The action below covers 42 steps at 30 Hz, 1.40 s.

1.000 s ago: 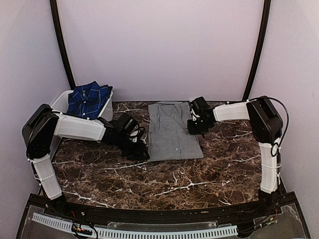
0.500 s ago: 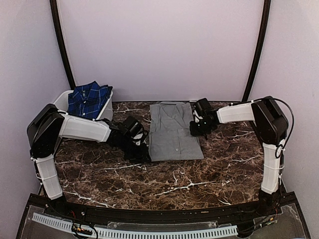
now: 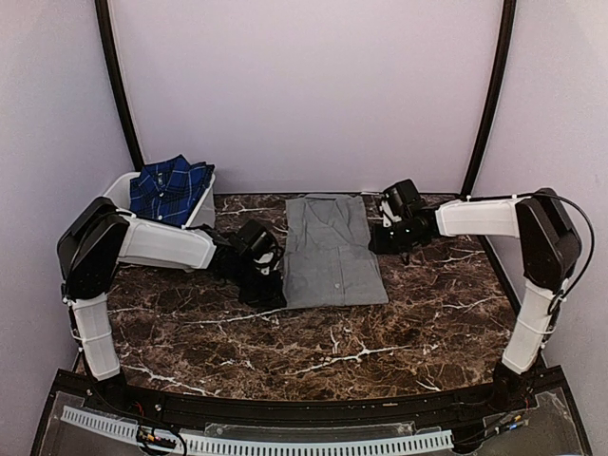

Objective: Fold and stack the long sleeve shirts
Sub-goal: Adjust the 2/3-rectangle-folded shirt at the center of the board, then pick up the 2/3-rectangle-folded shirt from the center of the board.

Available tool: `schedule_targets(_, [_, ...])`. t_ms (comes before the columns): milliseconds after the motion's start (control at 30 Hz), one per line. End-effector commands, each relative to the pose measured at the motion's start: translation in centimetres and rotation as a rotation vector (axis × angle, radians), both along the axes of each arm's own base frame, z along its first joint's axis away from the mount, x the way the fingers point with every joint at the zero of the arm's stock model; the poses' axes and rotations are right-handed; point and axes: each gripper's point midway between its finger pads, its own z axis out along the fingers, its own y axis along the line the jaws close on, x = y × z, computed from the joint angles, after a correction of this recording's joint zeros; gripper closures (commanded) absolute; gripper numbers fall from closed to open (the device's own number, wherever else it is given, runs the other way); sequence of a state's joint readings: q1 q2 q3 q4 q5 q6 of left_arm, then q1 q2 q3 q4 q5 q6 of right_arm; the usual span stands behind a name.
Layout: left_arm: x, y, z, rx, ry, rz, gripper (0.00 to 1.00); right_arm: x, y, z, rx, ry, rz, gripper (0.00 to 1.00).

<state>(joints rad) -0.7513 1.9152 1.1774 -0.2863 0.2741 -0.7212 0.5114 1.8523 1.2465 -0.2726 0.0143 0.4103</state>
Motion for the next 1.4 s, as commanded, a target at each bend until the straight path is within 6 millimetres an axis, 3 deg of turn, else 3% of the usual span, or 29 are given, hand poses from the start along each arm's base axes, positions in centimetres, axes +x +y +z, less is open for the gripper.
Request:
schedule_targets(0, [-0.7,0.0,-0.6,0.018,0.035,-0.005,0.82,-2.0,0.2,0.6,0.06,0.007,0.006,0.74])
schedule_targets(133, [-1.3,-0.1,-0.7,0.004,0.06,-0.012,0.89,-4.6,-0.3,0.1,0.075,0.028,0.007,0.74])
schedule_targets(233, [-1.6,-0.2,-0.5,-0.011,0.073,-0.01,0.99,-6.7,-0.9,-0.5,0.07,0.05,0.007,0.74])
schedule_targets(500, [-2.1,0.7,1.0,-0.003,0.061,0.001,1.0,-11.6,-2.1,-2.2,0.068,0.126,0.022,0.73])
schedule_targets(667, [-3.0,1.6,1.2,0.004,0.062,-0.001,1.0,-14.7,-1.5,-3.5,0.079,0.178,0.071,0.69])
schedule_targets(933, [-3.6,2.2,1.3,0.005,0.066,0.009,1.0,-16.4,-0.2,-4.5,0.098,0.222,0.1,0.68])
schedule_targets(1367, [-3.7,2.2,1.3,-0.001,0.063,0.0,1.0,-17.3,0.7,-6.6,0.097,0.27,0.097,0.72])
